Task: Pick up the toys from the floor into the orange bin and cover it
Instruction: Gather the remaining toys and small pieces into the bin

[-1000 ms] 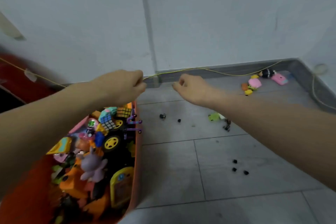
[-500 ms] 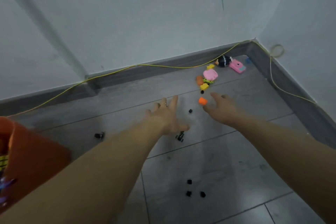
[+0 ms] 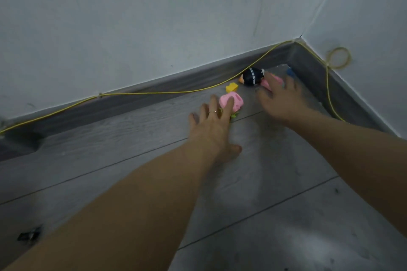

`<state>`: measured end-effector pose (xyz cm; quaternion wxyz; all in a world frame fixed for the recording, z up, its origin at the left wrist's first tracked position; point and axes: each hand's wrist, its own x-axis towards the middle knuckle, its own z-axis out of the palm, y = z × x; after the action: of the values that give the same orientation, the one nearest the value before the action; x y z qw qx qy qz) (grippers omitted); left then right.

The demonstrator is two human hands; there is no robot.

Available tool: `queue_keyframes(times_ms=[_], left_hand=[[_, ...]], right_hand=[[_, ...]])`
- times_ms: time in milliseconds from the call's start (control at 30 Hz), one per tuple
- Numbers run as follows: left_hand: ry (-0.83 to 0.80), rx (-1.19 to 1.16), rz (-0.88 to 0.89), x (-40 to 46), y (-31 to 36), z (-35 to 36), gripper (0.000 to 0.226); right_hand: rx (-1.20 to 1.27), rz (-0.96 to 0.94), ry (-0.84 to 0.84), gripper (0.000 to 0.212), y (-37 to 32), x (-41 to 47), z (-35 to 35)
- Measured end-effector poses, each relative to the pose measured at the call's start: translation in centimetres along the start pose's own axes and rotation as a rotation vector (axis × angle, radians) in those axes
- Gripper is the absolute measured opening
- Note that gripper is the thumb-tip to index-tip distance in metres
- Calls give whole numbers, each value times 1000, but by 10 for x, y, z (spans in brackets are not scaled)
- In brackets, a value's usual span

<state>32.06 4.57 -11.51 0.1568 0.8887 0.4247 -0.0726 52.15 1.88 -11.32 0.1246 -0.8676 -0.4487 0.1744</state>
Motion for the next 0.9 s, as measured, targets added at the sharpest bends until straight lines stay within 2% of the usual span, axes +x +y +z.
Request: queue_keyframes(times_ms=[100, 233, 267, 400, 567, 667, 767, 833, 900], left_hand=[[12, 14, 38, 10, 3, 9, 114], [32, 23, 56, 16, -2, 10, 92], [52, 23, 65, 14, -6, 11, 87], [193, 67, 129, 1, -19, 14, 70], [242, 73, 158, -11, -30, 21, 59], [241, 65, 145, -17, -34, 22, 65], [195, -2, 171, -23, -35, 21, 95], [138, 7, 221, -34, -37, 20, 117], [86, 81, 267, -51, -40, 20, 126]], right_hand=[[72, 22, -26, 64, -7, 33, 9], [-37, -52, -51, 75, -10, 64, 25], [-45, -65, -60, 74, -12, 67, 27], [36, -120, -23, 48, -40, 53, 25], [-21, -235, 15, 52, -60, 40, 41], [-41, -277, 29, 53, -61, 34, 42], [-58, -276, 1, 59, -61, 15, 43], [-69, -271, 2, 55, -60, 1, 44], [-61, -269, 17, 52, -59, -16, 45]])
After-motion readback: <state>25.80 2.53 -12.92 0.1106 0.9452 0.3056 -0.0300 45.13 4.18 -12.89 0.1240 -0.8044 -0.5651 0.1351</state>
